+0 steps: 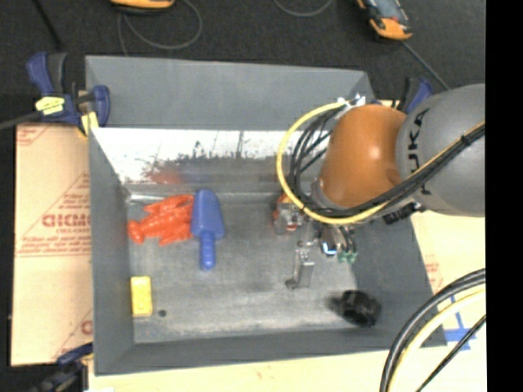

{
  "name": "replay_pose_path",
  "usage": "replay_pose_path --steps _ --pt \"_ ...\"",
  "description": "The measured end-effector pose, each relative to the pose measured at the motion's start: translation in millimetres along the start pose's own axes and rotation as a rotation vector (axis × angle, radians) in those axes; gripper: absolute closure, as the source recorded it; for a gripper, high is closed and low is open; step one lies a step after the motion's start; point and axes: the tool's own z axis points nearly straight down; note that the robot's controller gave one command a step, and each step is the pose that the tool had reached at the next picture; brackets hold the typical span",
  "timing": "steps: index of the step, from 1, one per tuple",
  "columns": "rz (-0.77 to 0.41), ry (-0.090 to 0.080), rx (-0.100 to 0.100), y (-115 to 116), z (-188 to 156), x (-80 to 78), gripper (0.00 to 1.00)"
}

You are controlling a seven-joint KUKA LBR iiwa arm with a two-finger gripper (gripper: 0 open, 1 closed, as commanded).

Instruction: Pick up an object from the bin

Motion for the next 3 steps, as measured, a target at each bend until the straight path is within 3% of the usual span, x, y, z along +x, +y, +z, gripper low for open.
replay_pose_path --steps 1,2,3 --pt "-0.049 -0.006 0.003 32 18 -32.7 0.00" --pt "-0.132 0.001 0.000 57 17 -38.4 0.00" --pt "-0.189 -0.008 0.003 83 22 -54.1 0.00"
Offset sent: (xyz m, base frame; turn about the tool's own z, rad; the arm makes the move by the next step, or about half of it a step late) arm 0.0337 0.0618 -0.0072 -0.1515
